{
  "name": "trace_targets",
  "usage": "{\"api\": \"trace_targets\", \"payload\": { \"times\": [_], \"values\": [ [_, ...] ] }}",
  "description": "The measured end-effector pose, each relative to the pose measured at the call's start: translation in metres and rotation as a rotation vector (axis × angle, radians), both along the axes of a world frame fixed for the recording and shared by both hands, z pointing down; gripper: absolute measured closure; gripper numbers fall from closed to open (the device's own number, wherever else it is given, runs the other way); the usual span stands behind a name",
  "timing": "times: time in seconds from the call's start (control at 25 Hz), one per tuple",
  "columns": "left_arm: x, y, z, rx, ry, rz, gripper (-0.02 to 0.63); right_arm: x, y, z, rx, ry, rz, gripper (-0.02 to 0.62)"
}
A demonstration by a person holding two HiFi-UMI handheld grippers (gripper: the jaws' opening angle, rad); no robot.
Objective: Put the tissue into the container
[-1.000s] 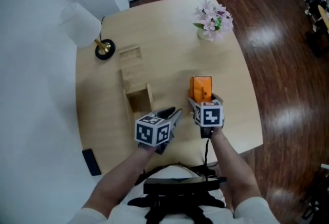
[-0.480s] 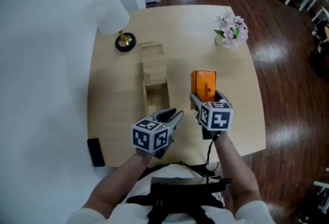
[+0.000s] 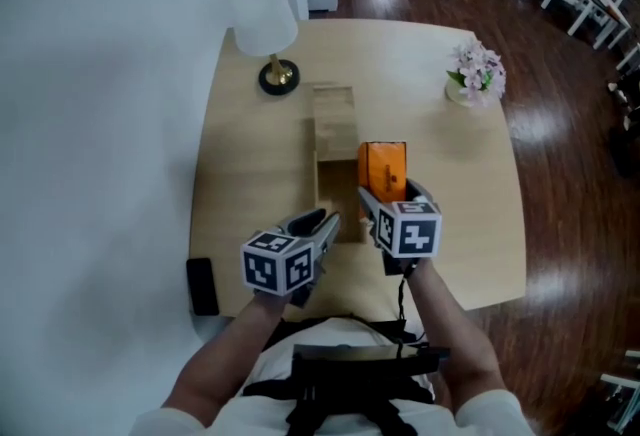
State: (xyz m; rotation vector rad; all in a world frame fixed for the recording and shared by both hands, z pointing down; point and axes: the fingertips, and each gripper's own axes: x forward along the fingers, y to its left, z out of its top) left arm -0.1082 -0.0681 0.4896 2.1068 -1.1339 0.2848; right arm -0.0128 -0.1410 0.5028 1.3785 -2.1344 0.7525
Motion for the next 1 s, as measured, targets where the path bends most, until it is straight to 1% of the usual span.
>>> {"api": "trace_targets", "payload": {
  "times": [0.24,0.4,0.6,0.76,1.0],
  "values": [
    [-0.037,0.007,0.002,-0.003,-0.007,-0.017,0.474,-0.052,0.007,0.011,-0.014,-0.013,-0.035,0.184],
    [-0.053,0.011,0.007,-0.016,-0.005,-0.009,0.474,-0.072,0.008,0.032,-0.052,0.01,-0.041,0.184],
    [-0.061,0.014,0.011,-0.025,-0.003,0.012,0.474,-0.082,0.01,0.061,-0.092,0.047,-0.035,0.184],
    [-0.062,0.015,0.013,-0.025,-0.002,0.031,0.474,-0.081,0.013,0.079,-0.113,0.096,-0.032,0.178],
    [-0.065,0.015,0.012,-0.026,-0.001,0.041,0.474,-0.082,0.015,0.086,-0.097,0.117,-0.026,0.176]
  ]
}}
